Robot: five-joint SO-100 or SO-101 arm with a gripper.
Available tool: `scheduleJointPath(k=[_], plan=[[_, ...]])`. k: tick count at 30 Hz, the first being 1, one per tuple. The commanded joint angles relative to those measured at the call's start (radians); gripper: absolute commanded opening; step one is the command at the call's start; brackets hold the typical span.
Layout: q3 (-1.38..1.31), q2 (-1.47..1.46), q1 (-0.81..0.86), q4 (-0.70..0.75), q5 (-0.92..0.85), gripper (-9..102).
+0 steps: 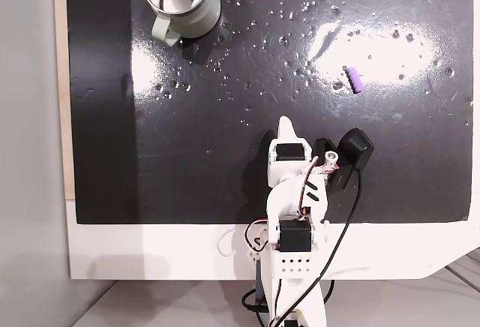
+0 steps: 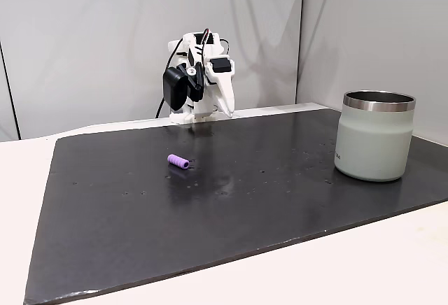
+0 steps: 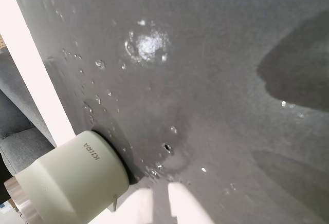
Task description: Grasp a pengrip and put it in the cup.
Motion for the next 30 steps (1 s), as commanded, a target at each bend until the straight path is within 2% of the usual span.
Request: scheduleJointPath(k=[1,14,18,25,30], plan=[[-0.008,0.008,-0.054,-0.028,-0.075,0],[-0.014,0.008,-0.06,-0.035,-0.106,0],[-0.127,-0.018,-0.018,-0.023,-0.11,0],[-0.474,-0.413,0.051,-0.066,-0.071,0],[-0.755,-0.756,0.12,-0.083,0.028,0]])
